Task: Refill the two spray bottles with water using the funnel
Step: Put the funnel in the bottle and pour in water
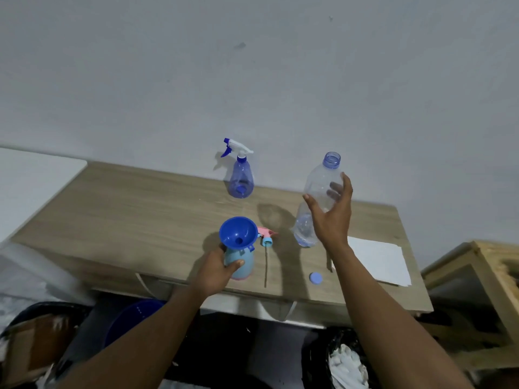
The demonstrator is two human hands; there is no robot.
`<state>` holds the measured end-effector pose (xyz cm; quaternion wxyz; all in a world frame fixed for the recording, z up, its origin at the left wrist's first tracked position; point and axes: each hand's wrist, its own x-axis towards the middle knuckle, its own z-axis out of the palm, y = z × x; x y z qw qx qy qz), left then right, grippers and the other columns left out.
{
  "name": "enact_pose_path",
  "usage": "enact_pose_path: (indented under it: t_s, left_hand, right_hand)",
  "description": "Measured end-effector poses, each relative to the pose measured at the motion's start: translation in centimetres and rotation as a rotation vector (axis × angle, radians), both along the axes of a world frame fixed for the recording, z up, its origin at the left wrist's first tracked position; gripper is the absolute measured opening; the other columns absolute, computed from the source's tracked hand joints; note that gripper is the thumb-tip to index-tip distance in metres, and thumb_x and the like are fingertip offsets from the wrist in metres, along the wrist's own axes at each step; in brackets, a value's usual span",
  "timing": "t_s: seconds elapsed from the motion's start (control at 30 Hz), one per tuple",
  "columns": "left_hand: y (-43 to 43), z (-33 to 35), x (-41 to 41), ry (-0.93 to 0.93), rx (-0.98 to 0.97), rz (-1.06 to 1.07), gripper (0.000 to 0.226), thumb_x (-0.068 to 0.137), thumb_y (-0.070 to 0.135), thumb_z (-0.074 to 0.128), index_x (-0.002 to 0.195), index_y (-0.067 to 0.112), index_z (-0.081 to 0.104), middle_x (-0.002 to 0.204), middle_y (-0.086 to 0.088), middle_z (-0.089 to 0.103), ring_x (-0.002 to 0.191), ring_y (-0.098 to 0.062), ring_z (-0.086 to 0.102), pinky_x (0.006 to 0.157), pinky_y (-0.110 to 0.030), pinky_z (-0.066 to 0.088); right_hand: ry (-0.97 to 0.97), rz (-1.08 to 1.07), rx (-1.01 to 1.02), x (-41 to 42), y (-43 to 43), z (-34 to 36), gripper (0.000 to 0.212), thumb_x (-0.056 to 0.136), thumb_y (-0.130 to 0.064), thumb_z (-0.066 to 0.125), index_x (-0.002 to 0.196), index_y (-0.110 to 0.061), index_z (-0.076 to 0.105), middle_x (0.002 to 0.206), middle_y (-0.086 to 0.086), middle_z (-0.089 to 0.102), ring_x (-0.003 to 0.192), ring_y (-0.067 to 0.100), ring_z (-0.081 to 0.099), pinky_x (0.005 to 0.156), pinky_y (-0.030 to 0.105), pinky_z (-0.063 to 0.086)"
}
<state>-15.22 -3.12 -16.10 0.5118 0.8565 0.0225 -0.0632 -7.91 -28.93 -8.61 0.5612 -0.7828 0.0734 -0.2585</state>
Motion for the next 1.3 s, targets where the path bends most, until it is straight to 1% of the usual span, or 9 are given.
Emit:
enact_pose_path:
  t_s: [0.07, 0.17, 0.27, 0.37, 0.53, 0.73, 0.93, 1.07, 1.3]
  left_hand:
    - [-0.2, -0.1, -0.2, -0.004, -0.040, 0.036, 0.047, 0.084, 0.011, 0.075, 0.125, 0.014, 0.052, 0.107, 0.007, 0.061, 0.097, -0.010, 0.061, 0.065, 0.001, 0.040]
    - [-0.4, 0.3, -0.4, -0.038, -0.136, 0.122, 0.062, 0.076, 0.014, 0.083, 0.127, 0.023, 0.049, 0.117, 0.013, 0.061, 0.102, 0.011, 0.058, 0.076, -0.001, 0.043]
    - [-0.2, 0.5, 0.0, -0.068, -0.195, 0.164, 0.097, 0.066, 0.026, 0.090, 0.147, 0.023, 0.036, 0.131, 0.011, 0.058, 0.122, 0.000, 0.053, 0.098, -0.026, 0.048]
    - [-0.3, 1.4, 0.4, -0.069, -0.239, 0.177, 0.117, 0.061, 0.024, 0.093, 0.154, 0.024, 0.021, 0.131, 0.014, 0.053, 0.123, -0.001, 0.050, 0.099, -0.029, 0.046]
    - [0.0, 2.2, 1.2, -0.116, -0.216, 0.104, 0.100, 0.062, 0.029, 0.092, 0.146, 0.029, 0.037, 0.131, 0.009, 0.058, 0.120, -0.011, 0.056, 0.097, -0.037, 0.051]
    - [-0.1, 3.2, 1.3, -0.184, -0.244, 0.099, 0.088, 0.058, 0.021, 0.095, 0.133, 0.022, 0.048, 0.116, 0.008, 0.063, 0.108, -0.011, 0.061, 0.086, -0.022, 0.049]
    - [0.1, 3.4, 1.2, -0.206, -0.228, 0.076, 0.080, 0.055, 0.022, 0.096, 0.121, 0.030, 0.051, 0.109, 0.024, 0.059, 0.104, -0.008, 0.060, 0.086, -0.023, 0.049]
    - [0.2, 3.5, 1.2, -0.213, -0.219, 0.058, 0.079, 0.054, 0.026, 0.096, 0.119, 0.033, 0.051, 0.109, 0.024, 0.059, 0.103, -0.003, 0.059, 0.086, -0.022, 0.049]
    - [0.2, 3.4, 1.2, -0.204, -0.192, 0.054, 0.084, 0.054, 0.031, 0.096, 0.125, 0.027, 0.050, 0.111, 0.019, 0.062, 0.106, -0.009, 0.060, 0.090, -0.030, 0.051]
  right_hand:
    - [-0.083, -0.022, 0.019, -1.1, 0.4, 0.6, 0.091, 0.076, -0.028, 0.086, 0.148, -0.028, 0.031, 0.132, 0.005, 0.052, 0.121, 0.017, 0.055, 0.104, 0.037, 0.047]
    - [-0.158, 0.019, 0.071, -2.5, 1.2, 1.8, 0.091, 0.078, -0.027, 0.084, 0.149, -0.028, 0.027, 0.130, 0.007, 0.049, 0.115, 0.015, 0.061, 0.101, 0.035, 0.051]
    - [-0.107, 0.125, 0.051, -3.8, 2.0, 3.1, 0.091, 0.080, -0.026, 0.082, 0.150, -0.031, 0.025, 0.133, 0.003, 0.048, 0.106, 0.017, 0.065, 0.095, 0.037, 0.055]
    - [-0.018, 0.247, -0.048, -5.0, 2.8, 3.9, 0.089, 0.081, -0.036, 0.080, 0.149, -0.039, 0.022, 0.128, -0.002, 0.055, 0.102, 0.016, 0.065, 0.088, 0.042, 0.057]
    - [0.152, 0.454, -0.257, -6.2, 3.5, 5.4, 0.085, 0.078, -0.047, 0.080, 0.144, -0.045, 0.027, 0.114, -0.001, 0.060, 0.091, 0.013, 0.067, 0.081, 0.034, 0.057]
    - [0.411, 0.587, -0.533, -7.0, 3.8, 6.1, 0.092, 0.069, -0.062, 0.079, 0.145, -0.048, 0.029, 0.108, -0.001, 0.061, 0.084, 0.013, 0.067, 0.080, 0.031, 0.057]
    - [0.626, 0.637, -0.729, -7.6, 3.5, 6.7, 0.094, 0.072, -0.059, 0.079, 0.147, -0.046, 0.024, 0.115, 0.001, 0.062, 0.087, 0.009, 0.060, 0.083, 0.031, 0.047]
    - [0.690, 0.638, -0.791, -7.9, 3.6, 7.5, 0.095, 0.075, -0.054, 0.080, 0.150, -0.041, 0.024, 0.111, -0.002, 0.056, 0.095, 0.016, 0.057, 0.090, 0.035, 0.046]
    - [0.769, 0.624, -0.875, -7.4, 3.4, 7.8, 0.097, 0.070, -0.057, 0.082, 0.148, -0.041, 0.028, 0.113, 0.003, 0.065, 0.105, 0.022, 0.061, 0.097, 0.040, 0.048]
